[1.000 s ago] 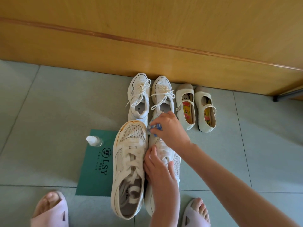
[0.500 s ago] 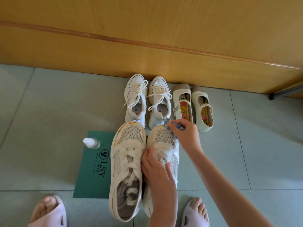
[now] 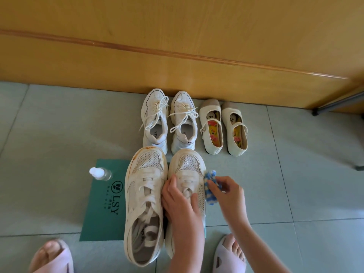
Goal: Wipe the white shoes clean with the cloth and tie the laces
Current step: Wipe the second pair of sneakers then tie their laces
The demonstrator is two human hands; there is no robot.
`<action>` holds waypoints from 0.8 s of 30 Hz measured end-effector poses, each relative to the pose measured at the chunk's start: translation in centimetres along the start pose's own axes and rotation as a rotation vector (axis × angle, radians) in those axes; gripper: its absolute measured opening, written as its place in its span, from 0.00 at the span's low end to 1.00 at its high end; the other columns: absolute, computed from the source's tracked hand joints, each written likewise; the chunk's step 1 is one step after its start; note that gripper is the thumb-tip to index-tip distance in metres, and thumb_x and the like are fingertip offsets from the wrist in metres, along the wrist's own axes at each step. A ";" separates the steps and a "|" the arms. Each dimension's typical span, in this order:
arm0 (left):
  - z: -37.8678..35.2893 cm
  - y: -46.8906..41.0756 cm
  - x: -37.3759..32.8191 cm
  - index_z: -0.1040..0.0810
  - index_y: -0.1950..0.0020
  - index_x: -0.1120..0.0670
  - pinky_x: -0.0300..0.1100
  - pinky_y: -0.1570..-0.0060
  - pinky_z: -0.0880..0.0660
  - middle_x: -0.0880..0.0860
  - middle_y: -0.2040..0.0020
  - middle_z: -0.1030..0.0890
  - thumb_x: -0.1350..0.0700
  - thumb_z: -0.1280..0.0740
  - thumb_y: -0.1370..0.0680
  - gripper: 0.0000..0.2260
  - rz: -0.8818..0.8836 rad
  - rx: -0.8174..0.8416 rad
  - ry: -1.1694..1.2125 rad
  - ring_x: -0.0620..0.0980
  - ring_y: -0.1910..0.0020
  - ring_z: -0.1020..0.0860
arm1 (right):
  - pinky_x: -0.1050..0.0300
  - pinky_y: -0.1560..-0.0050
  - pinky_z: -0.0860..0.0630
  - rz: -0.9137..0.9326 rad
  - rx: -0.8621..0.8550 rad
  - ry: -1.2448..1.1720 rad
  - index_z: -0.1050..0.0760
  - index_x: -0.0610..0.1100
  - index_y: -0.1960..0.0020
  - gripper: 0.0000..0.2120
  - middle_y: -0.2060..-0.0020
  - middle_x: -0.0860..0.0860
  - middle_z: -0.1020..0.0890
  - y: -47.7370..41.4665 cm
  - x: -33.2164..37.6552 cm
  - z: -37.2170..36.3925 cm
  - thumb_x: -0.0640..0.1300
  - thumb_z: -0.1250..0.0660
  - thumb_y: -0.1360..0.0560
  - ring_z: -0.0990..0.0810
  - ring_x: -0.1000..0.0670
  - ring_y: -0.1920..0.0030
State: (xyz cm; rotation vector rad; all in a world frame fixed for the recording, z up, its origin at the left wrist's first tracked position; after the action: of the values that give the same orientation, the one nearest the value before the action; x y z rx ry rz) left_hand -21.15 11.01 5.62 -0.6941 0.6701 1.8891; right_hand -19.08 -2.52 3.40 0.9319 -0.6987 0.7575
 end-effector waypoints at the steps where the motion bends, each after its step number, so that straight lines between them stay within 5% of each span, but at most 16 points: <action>1: 0.0 0.0 0.0 0.30 0.35 0.66 0.54 0.39 0.33 0.64 0.41 0.25 0.64 0.24 0.33 0.29 0.000 -0.001 0.008 0.65 0.41 0.26 | 0.66 0.71 0.26 -0.041 0.019 -0.044 0.22 0.38 0.51 0.08 0.64 0.45 0.17 0.2 -0.5 0.2 0.39 0.29 0.28 0.20 0.56 0.71; 5: 0.2 0.1 0.1 0.31 0.34 0.64 0.49 0.37 0.36 0.63 0.39 0.26 0.61 0.25 0.32 0.29 0.009 0.016 0.019 0.63 0.38 0.28 | 0.58 0.64 0.23 -0.084 -0.030 -0.298 0.28 0.47 0.41 0.13 0.55 0.45 0.17 -0.7 0.9 1.8 0.38 0.35 0.24 0.17 0.47 0.59; 9: 0.3 0.1 0.1 0.33 0.32 0.63 0.47 0.37 0.40 0.63 0.37 0.28 0.61 0.26 0.30 0.29 0.025 0.040 0.018 0.63 0.36 0.30 | 0.56 0.54 0.22 0.016 0.007 -0.390 0.23 0.47 0.44 0.09 0.53 0.45 0.16 -4.2 4.8 1.2 0.38 0.38 0.22 0.17 0.47 0.53; 14: 0.5 0.2 0.0 0.35 0.29 0.62 0.43 0.35 0.45 0.61 0.34 0.30 0.60 0.28 0.28 0.30 0.063 0.053 0.051 0.59 0.34 0.34 | 0.67 0.64 0.23 0.063 -0.016 -0.391 0.26 0.39 0.43 0.10 0.56 0.49 0.19 -5.5 6.6 -3.1 0.39 0.33 0.24 0.19 0.55 0.60; 20: 0.3 0.1 -0.1 0.31 0.33 0.64 0.47 0.38 0.40 0.63 0.38 0.27 0.61 0.24 0.32 0.30 0.025 0.032 -0.010 0.62 0.37 0.29 | 0.62 0.55 0.22 0.118 -0.032 -0.176 0.24 0.46 0.56 0.04 0.48 0.53 0.20 -4.7 4.6 -2.6 0.42 0.29 0.28 0.20 0.56 0.52; 24: 0.2 0.1 0.1 0.31 0.34 0.64 0.46 0.37 0.39 0.63 0.39 0.27 0.60 0.24 0.32 0.30 0.008 0.009 -0.023 0.62 0.38 0.29 | 0.66 0.62 0.22 0.176 0.019 -0.180 0.26 0.42 0.52 0.08 0.53 0.49 0.18 -3.2 3.7 -1.5 0.37 0.29 0.28 0.17 0.56 0.57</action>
State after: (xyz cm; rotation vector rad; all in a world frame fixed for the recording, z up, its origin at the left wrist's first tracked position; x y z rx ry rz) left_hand -21.27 11.18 5.66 -0.6637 0.6674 1.8978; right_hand -14.10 -1.43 4.32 0.9722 -0.9416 0.8428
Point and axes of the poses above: each hand's wrist, its own y-axis away from the middle knuckle, its own z-axis out of the back of the hand, x = y × z, the point moved 4 cm from there along -y, towards the middle knuckle
